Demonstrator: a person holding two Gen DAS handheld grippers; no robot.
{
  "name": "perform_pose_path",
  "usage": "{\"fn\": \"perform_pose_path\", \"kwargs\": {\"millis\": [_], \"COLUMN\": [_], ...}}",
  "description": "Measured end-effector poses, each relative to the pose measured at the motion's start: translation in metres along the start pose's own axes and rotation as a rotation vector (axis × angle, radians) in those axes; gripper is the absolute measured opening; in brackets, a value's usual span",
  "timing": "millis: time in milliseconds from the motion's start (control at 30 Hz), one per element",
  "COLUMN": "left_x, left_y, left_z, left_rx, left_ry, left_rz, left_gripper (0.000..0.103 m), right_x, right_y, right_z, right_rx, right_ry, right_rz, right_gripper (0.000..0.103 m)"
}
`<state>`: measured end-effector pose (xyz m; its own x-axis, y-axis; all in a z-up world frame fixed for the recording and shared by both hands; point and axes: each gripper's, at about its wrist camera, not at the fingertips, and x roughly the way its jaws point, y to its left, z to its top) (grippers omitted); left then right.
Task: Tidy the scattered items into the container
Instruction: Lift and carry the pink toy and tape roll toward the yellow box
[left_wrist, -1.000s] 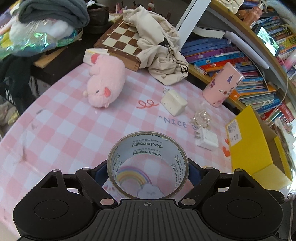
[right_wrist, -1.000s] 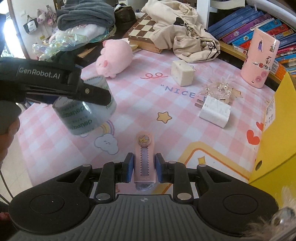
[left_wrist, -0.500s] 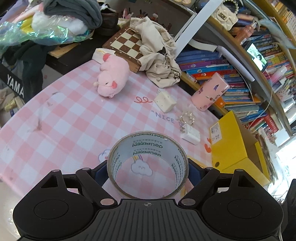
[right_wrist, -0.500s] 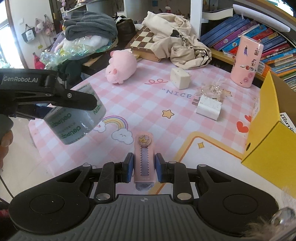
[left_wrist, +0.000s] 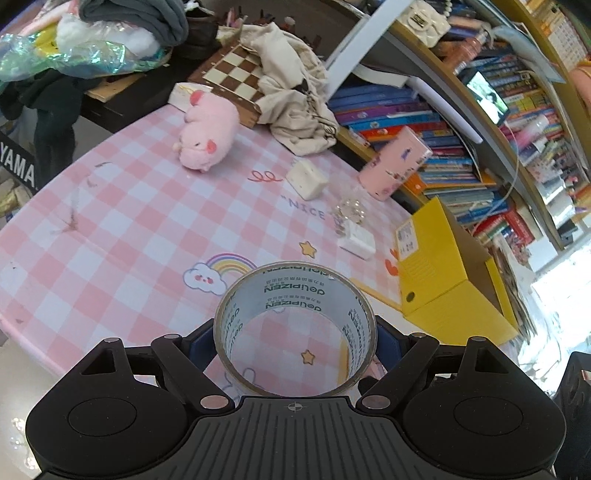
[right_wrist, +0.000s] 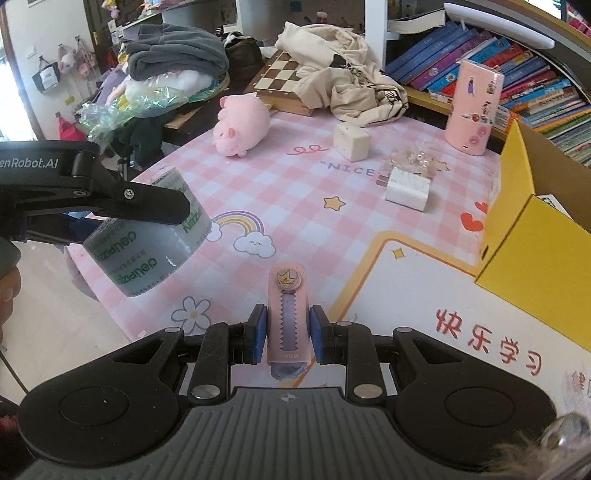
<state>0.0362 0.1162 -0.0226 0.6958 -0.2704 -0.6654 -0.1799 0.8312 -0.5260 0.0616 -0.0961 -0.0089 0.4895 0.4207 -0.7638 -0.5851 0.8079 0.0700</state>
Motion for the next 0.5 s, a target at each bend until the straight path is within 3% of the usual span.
{"fn": "perform_pose_path", "kwargs": {"millis": [500], "left_x": [0.010], "left_y": [-0.028], "left_z": [-0.010], "left_rx": [0.063], "left_ry": [0.047], "left_rz": [-0.060], "left_gripper": [0.086], "right_x": [-0.027], "right_y": [-0.018], "right_z": [-0.024], "right_rx": [0.075], "right_ry": [-0.013], "right_rz": [-0.082], "right_gripper": [0.023]}}
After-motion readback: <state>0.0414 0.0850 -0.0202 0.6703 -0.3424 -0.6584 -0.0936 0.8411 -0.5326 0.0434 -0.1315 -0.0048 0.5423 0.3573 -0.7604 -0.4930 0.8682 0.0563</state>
